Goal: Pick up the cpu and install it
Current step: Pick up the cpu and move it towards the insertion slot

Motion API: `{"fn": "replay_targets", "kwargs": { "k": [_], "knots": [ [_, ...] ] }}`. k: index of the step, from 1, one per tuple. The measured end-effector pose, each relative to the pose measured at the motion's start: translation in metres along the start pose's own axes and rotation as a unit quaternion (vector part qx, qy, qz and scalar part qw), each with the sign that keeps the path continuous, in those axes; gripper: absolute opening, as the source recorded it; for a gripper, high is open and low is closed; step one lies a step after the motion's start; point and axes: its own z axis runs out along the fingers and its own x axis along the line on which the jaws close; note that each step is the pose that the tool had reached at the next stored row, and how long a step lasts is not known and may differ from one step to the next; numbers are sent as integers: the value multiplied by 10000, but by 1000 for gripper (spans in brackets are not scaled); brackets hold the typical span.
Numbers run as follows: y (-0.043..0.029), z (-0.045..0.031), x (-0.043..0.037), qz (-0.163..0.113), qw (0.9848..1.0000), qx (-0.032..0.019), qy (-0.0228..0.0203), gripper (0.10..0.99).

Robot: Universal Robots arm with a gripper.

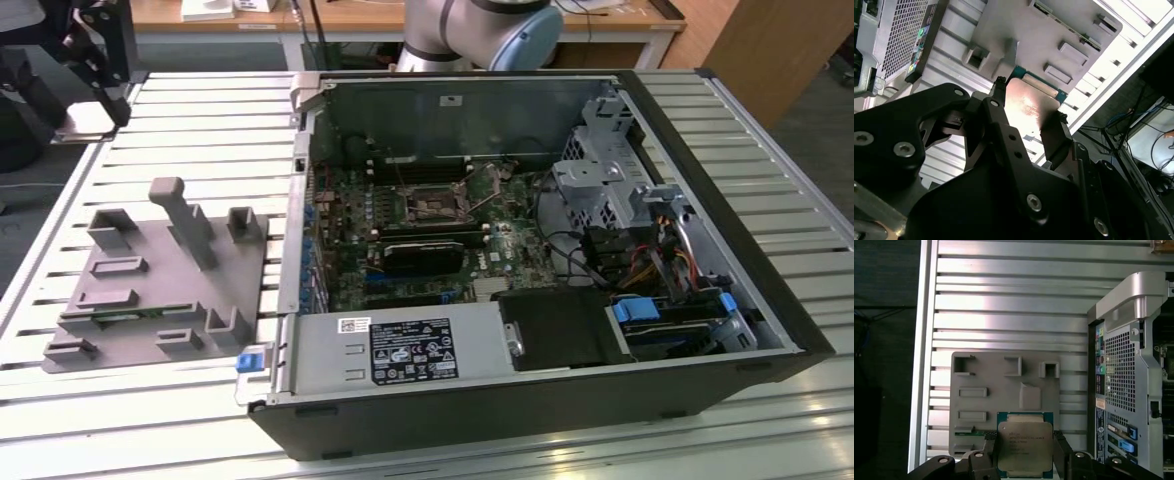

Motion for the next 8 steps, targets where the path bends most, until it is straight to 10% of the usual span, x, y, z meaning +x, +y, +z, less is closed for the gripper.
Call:
{"fn": "replay_targets", "kwargs": {
  "k": [8],
  "knots": [
    [-2, 0, -130, 0, 10000, 0, -1, 533]
  ]
}}
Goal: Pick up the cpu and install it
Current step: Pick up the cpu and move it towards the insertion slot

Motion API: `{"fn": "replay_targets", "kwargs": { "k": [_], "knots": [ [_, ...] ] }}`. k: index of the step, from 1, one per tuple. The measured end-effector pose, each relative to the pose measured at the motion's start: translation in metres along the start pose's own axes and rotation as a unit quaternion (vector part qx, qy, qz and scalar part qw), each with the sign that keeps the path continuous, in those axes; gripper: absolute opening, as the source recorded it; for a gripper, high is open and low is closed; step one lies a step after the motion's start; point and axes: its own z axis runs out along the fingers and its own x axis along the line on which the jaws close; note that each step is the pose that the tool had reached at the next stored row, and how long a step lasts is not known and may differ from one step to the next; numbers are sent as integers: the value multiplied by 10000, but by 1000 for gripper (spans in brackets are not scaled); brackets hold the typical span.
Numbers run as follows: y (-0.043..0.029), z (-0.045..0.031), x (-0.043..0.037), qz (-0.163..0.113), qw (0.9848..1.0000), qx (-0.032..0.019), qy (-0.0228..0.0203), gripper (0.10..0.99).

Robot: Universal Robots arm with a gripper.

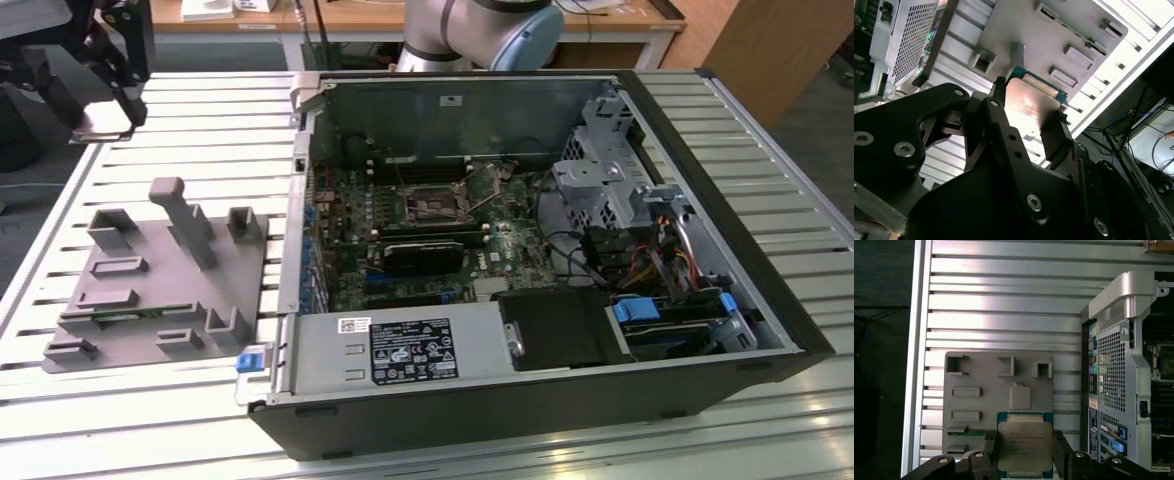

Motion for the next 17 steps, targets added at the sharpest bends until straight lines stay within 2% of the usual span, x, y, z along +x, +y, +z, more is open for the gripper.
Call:
{"fn": "replay_targets", "kwargs": {
  "k": [14, 15, 17],
  "knots": [
    [-3, -1, -220, 0, 10000, 0, 0, 533],
    [-3, -1, -289, 0, 10000, 0, 1, 533],
    [-4, -1, -330, 0, 10000, 0, 0, 533]
  ]
}}
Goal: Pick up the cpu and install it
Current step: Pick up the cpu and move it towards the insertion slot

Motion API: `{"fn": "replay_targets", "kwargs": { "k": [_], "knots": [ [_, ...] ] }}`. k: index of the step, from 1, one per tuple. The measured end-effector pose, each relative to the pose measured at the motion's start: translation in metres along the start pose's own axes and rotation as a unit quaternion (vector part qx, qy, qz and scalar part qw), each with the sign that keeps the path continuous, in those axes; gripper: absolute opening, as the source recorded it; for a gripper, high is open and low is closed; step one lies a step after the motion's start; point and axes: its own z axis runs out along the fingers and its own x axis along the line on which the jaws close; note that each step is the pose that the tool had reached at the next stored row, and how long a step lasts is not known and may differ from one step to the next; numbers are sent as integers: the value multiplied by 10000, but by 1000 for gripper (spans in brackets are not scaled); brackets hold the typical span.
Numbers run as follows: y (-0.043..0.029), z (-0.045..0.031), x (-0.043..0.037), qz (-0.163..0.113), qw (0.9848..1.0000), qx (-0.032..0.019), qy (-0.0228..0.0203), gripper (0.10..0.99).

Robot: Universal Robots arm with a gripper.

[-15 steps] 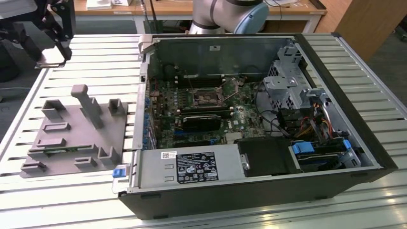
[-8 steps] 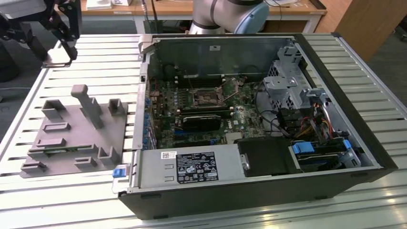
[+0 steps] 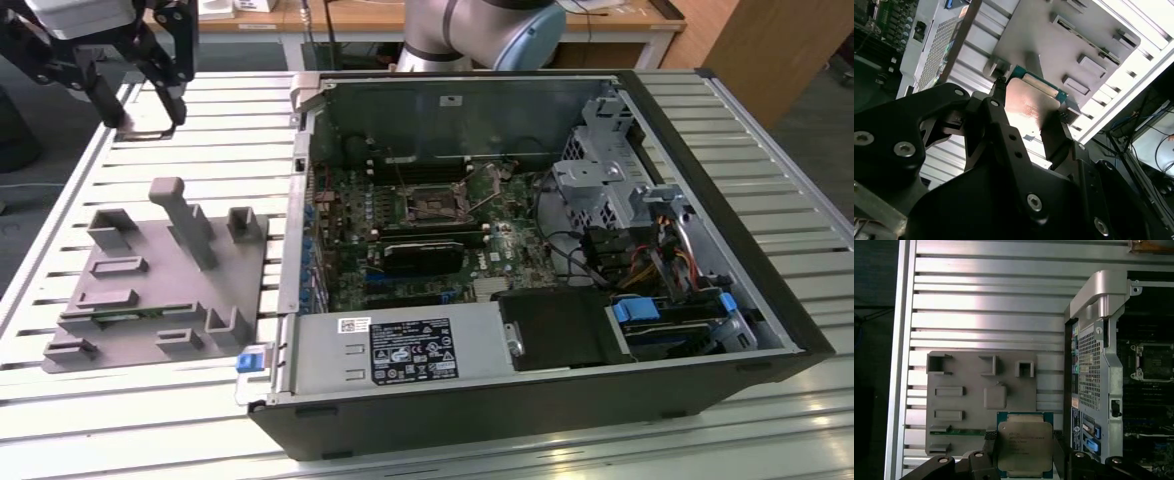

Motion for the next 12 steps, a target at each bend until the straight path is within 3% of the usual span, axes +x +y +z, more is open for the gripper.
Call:
{"fn": "replay_targets", "kwargs": {
  "k": [12],
  "knots": [
    [-2, 0, -186, 0, 10000, 0, 0, 533]
  ]
}}
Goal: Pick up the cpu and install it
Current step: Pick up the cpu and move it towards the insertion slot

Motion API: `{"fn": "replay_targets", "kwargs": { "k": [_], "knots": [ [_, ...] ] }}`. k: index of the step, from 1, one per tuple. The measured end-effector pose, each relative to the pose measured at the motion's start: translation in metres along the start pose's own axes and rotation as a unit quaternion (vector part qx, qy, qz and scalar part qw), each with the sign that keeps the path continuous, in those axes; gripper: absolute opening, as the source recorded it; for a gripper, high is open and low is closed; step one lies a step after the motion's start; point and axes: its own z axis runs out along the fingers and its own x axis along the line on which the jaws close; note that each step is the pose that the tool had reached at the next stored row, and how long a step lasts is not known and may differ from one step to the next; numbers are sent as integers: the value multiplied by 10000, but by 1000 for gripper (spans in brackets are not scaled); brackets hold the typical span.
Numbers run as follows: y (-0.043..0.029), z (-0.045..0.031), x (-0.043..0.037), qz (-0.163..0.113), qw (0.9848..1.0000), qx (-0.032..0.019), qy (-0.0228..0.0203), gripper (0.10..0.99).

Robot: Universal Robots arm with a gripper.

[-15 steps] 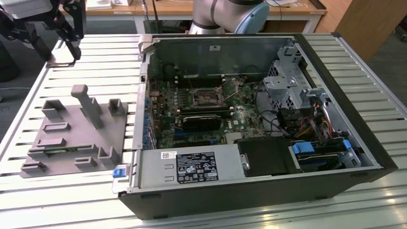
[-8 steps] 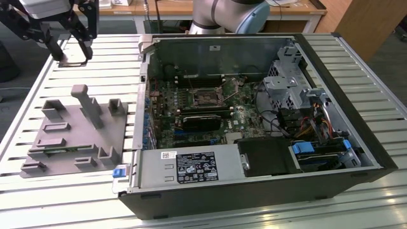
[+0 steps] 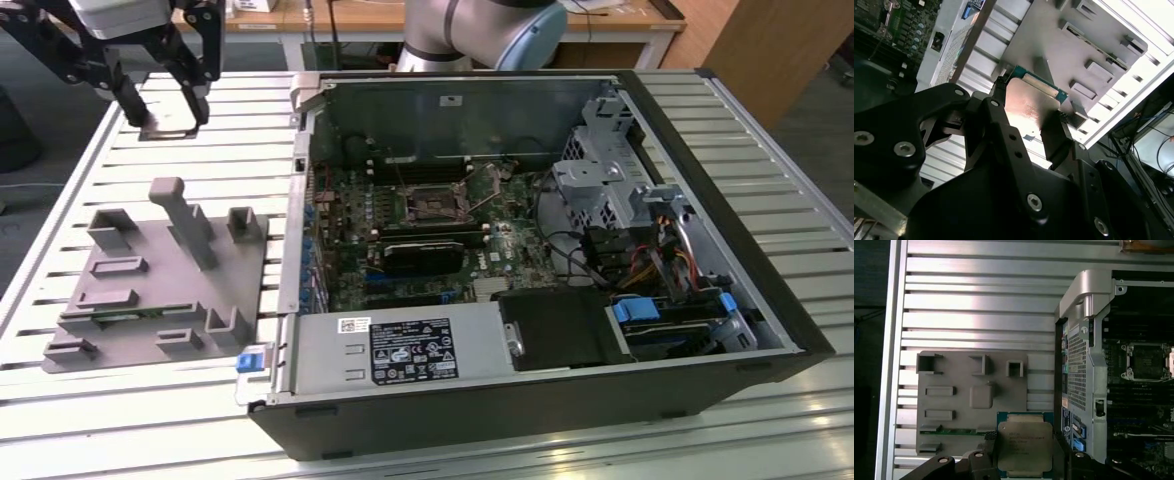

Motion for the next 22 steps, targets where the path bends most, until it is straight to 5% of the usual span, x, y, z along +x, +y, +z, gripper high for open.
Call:
{"fn": "replay_targets", "kwargs": {
  "k": [22],
  "knots": [
    [38, 3, -476, 0, 10000, 0, 0, 533]
  ]
}}
